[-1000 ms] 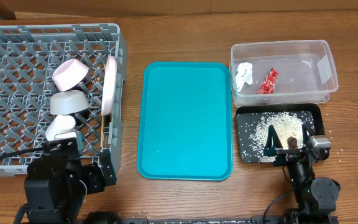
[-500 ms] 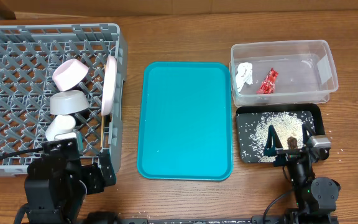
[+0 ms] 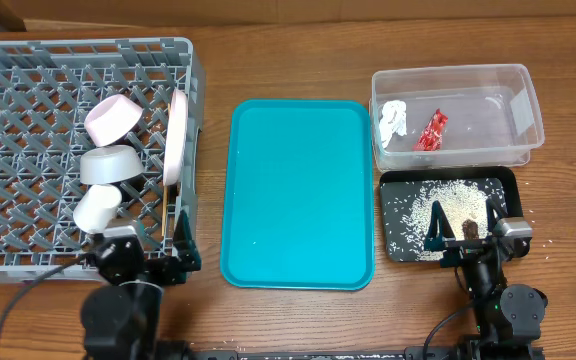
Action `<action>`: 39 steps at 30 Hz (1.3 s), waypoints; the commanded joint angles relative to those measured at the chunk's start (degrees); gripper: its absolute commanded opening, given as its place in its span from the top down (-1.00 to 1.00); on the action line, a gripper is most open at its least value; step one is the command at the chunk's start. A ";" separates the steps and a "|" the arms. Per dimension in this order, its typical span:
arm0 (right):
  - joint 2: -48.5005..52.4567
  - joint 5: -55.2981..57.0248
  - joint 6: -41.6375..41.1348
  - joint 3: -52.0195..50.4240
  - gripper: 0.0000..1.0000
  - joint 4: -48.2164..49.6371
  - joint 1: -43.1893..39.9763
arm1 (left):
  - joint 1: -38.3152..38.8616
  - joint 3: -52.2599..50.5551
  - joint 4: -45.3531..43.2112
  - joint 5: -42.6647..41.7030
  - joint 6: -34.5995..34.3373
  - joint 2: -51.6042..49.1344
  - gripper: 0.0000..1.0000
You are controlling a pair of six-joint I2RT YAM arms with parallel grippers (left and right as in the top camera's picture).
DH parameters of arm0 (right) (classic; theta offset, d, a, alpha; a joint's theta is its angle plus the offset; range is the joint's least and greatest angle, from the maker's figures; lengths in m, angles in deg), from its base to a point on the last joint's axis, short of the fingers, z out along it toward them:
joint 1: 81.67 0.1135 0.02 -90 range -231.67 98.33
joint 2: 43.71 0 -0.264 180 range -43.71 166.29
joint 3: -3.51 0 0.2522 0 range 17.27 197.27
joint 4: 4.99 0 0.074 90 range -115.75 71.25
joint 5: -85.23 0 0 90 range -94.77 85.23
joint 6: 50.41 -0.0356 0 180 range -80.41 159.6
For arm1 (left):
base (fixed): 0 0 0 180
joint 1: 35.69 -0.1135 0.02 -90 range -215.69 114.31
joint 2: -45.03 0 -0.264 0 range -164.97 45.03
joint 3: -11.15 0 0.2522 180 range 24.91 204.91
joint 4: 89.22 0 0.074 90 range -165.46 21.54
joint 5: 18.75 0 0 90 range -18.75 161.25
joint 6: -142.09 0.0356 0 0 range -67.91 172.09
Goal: Sort waste into correct bins and load items into the dishwasher
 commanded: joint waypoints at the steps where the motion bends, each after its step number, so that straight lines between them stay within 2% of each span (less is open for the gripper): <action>1: -0.48 0.52 0.22 -0.55 -1.00 0.20 -0.15 | 0.46 -9.97 -10.78 -2.01 0.90 6.80 -1.00; 4: -0.50 0.52 0.20 -0.55 -1.00 0.20 -0.15 | 0.52 -16.98 -20.06 -2.21 0.83 10.69 -0.99; 10: -0.48 0.52 0.20 -0.55 -0.99 0.20 -0.15 | 0.79 -26.45 -38.75 -2.12 0.66 10.49 -1.00; 15: -0.48 0.52 0.20 -0.57 -1.00 0.20 -0.15 | 0.83 -26.34 -35.10 -2.14 0.68 10.49 -1.00; 20: -0.50 0.52 0.20 -0.55 -1.00 0.20 -0.15 | 0.83 -26.32 -24.63 -2.12 0.76 10.49 -1.00; 39: -0.48 0.52 0.20 -0.55 -1.00 0.20 -0.15 | 0.79 -26.25 -25.14 -1.95 0.94 10.16 -1.00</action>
